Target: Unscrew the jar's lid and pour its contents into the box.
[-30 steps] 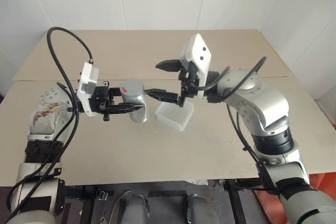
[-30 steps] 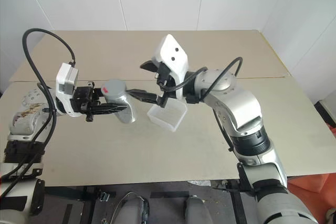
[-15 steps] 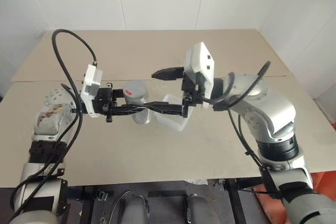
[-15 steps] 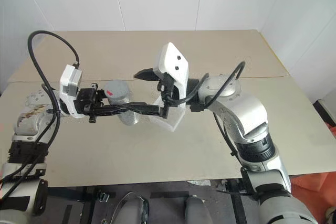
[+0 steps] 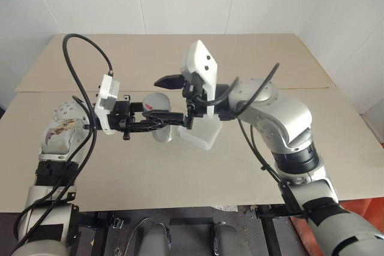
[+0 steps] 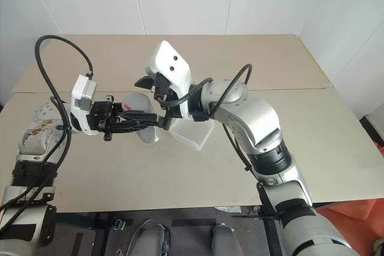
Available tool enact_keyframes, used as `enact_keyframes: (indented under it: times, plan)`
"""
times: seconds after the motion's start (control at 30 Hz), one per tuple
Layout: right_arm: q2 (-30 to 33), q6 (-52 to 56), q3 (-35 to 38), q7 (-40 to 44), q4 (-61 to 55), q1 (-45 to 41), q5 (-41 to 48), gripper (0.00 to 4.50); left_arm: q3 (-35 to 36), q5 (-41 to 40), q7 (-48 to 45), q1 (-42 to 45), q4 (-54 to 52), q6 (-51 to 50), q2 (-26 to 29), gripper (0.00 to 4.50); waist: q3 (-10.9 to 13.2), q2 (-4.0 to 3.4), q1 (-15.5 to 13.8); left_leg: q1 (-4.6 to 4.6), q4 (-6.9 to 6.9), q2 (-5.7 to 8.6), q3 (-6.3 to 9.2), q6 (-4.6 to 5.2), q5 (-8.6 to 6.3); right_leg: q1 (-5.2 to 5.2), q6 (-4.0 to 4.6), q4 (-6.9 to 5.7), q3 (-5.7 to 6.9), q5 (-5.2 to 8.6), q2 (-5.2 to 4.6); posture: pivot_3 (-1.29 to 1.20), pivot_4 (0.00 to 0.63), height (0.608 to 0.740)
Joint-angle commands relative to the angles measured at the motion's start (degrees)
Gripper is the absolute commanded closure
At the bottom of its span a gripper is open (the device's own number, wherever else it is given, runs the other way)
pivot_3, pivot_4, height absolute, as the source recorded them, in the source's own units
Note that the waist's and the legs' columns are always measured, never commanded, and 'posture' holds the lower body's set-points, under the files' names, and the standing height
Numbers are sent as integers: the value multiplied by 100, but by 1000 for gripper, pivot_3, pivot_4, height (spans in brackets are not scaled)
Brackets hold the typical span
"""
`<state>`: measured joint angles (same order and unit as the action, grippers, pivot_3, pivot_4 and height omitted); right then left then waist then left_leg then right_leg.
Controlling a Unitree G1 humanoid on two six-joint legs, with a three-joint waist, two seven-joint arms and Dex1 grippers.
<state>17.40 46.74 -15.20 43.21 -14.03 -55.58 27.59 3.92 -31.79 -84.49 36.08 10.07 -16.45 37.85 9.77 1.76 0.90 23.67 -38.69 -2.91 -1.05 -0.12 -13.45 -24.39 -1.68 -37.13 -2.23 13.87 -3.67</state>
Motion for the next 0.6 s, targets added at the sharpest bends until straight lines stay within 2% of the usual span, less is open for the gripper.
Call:
enact_keyframes:
  times: [0.03,0.2,0.3,0.43,0.6]
  plan:
    - [-60,2,39,-8,0,-196,-28,24,117,-85,-18,84,-75,65,37,2573,0,0,1,0,0,0,0,0,0,0,0,0,0,0,0,0,150,740]
    - [-73,-2,9,117,65,-216,-22,24,133,-80,-21,59,-81,74,52,2573,0,0,2,0,0,0,0,0,0,0,0,0,0,0,0,0,150,740]
    - [-84,-6,1,148,82,-219,-25,583,136,-80,-23,59,-74,75,56,2573,0,0,3,0,0,0,0,0,0,0,0,0,0,0,0,0,150,740]
    - [-108,18,37,174,114,-241,-13,1758,137,-71,-30,74,-51,85,60,2573,0,0,3,0,0,0,0,0,0,0,0,0,0,0,0,0,150,740]
    - [-124,31,115,173,131,-269,20,1759,133,-60,-44,97,-37,107,61,2573,0,0,3,0,0,0,0,0,0,0,0,-1,0,0,0,0,150,740]
